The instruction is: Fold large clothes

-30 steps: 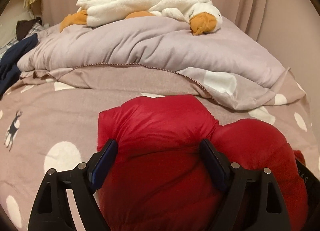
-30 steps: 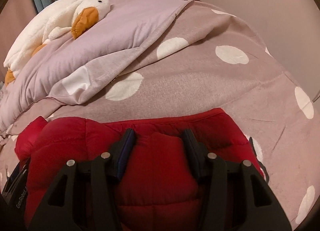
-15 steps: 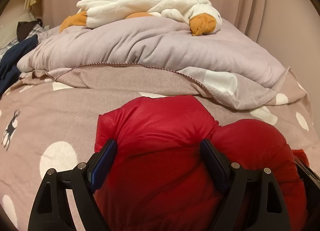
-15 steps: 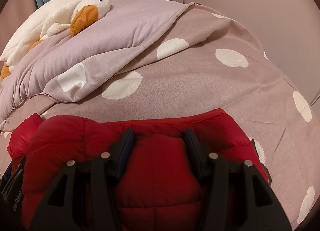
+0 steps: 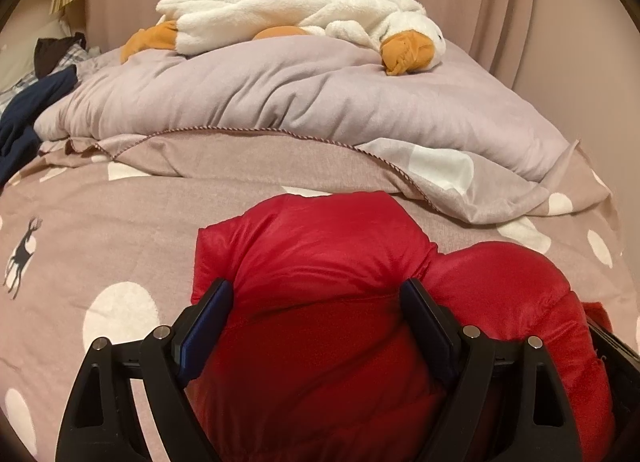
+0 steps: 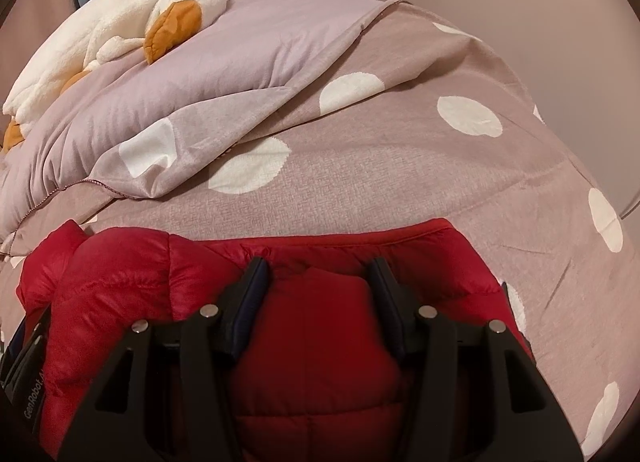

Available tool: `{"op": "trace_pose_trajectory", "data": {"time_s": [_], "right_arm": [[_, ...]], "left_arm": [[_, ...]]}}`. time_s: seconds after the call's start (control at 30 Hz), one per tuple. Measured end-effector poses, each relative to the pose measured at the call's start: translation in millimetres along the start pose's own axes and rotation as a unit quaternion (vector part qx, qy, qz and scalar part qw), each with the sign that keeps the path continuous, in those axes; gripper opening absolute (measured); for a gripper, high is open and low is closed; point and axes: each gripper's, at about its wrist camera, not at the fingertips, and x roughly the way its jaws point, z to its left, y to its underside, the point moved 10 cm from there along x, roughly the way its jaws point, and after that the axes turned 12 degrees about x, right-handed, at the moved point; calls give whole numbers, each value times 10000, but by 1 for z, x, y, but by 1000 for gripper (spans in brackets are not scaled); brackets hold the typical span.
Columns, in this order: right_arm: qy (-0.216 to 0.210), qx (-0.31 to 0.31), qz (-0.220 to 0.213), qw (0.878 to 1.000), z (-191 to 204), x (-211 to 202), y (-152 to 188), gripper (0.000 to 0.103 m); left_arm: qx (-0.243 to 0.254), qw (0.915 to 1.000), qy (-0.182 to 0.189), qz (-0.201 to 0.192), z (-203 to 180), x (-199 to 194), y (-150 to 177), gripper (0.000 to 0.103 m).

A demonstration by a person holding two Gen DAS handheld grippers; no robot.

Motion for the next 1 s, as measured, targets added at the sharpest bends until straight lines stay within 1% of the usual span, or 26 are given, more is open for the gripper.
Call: {"op": "trace_pose_trajectory", "data": {"time_s": [0.07, 0.1, 0.17, 0.2, 0.23, 0.27, 0.3, 0.33, 0.37, 0.4, 0.47, 0.53, 0.6, 0.7, 0.77, 0.83, 0.87, 0.9, 0.97, 1.0], "right_arm": [[-35, -48, 186, 9998, 0, -3, -1, 54], [-40, -109, 286, 9995, 0, -6, -1, 56], [-24, -250, 456, 9986, -1, -19, -3, 63], [-12, -272, 495, 9984, -4, -28, -4, 76], [-10, -223, 538, 9983, -11, -42, -6, 87], [-103, -181, 566, 9982, -14, -51, -6, 88], [-284, -118, 590, 9978, -18, -65, -7, 88], [-471, 6, 562, 9973, -23, -82, -8, 90], [-582, 145, 494, 9970, -28, -95, -9, 93], [-666, 291, 432, 9964, -35, -108, -10, 102], [-810, 541, 433, 9943, -46, -126, -7, 103], [-883, 693, 562, 9921, -55, -136, 2, 103], [-935, 672, 667, 9911, -60, -139, 16, 102], [-810, 632, 789, 9916, -64, -130, 34, 103], [-852, 686, 985, 9891, -66, -120, 46, 102], [-886, 687, 1180, 9867, -68, -109, 55, 102], [-944, 689, 1297, 9846, -69, -102, 62, 102], [-1029, 726, 1370, 9825, -71, -98, 64, 103], [-1257, 1016, 1564, 9744, -76, -86, 71, 103], [-1346, 1135, 1650, 9705, -78, -82, 74, 103]], "left_arm": [[-206, 9997, -14, 151, 6, -4, 0, 91], [-258, 9995, 16, 183, 8, -9, 0, 91], [-344, 9989, 207, 250, 12, -25, 0, 91], [-358, 9982, 412, 254, 12, -35, -2, 91], [-452, 9958, 776, 172, 12, -52, -5, 91], [-535, 9938, 969, 122, 14, -61, -8, 91], [-660, 9907, 1188, 61, 17, -74, -11, 91], [-828, 9872, 1366, 11, 23, -86, -15, 91], [-951, 9848, 1457, -3, 29, -95, -18, 92], [-1060, 9819, 1569, 1, 36, -104, -19, 96], [-1120, 9783, 1745, 14, 45, -117, -19, 101], [-1182, 9783, 1700, -1, 53, -123, -15, 101], [-1178, 9777, 1736, 89, 56, -124, -7, 101], [-1115, 9766, 1791, 409, 52, -115, 14, 101], [-1172, 9734, 1864, 632, 47, -105, 31, 101], [-1374, 9667, 1942, 939, 38, -92, 54, 101], [-1563, 9601, 2068, 1049, 31, -86, 65, 102], [-1690, 9552, 2183, 1064, 26, -83, 70, 102], [-2161, 9357, 2587, 1047, 14, -77, 81, 102], [-2456, 9209, 2848, 1025, 8, -74, 84, 102]]}}
